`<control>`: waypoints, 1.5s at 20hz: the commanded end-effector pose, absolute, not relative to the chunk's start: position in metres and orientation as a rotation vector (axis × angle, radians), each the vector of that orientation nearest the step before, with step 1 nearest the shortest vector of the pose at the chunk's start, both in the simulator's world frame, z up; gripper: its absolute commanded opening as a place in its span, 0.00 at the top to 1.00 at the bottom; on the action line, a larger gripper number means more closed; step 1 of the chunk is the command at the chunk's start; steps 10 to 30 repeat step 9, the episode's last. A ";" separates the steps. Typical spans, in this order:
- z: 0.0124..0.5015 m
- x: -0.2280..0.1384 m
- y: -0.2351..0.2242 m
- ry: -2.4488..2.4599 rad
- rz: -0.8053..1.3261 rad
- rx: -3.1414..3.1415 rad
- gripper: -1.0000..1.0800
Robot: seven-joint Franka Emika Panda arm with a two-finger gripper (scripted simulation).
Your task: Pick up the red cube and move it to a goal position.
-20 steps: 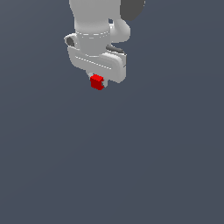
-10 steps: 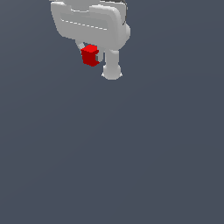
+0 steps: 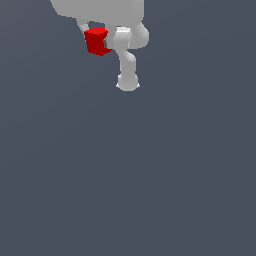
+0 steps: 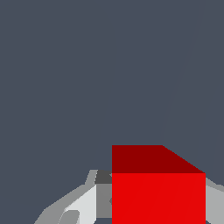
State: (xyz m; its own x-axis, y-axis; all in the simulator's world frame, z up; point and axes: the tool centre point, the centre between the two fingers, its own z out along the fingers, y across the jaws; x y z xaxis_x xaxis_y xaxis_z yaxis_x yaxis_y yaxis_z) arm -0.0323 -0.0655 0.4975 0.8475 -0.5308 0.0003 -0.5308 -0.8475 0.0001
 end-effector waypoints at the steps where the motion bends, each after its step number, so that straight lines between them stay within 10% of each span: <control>1: 0.505 -0.031 -0.066 -0.867 0.000 3.019 1.00; 30: 0.512 -0.030 -0.067 -0.867 0.000 3.019 1.00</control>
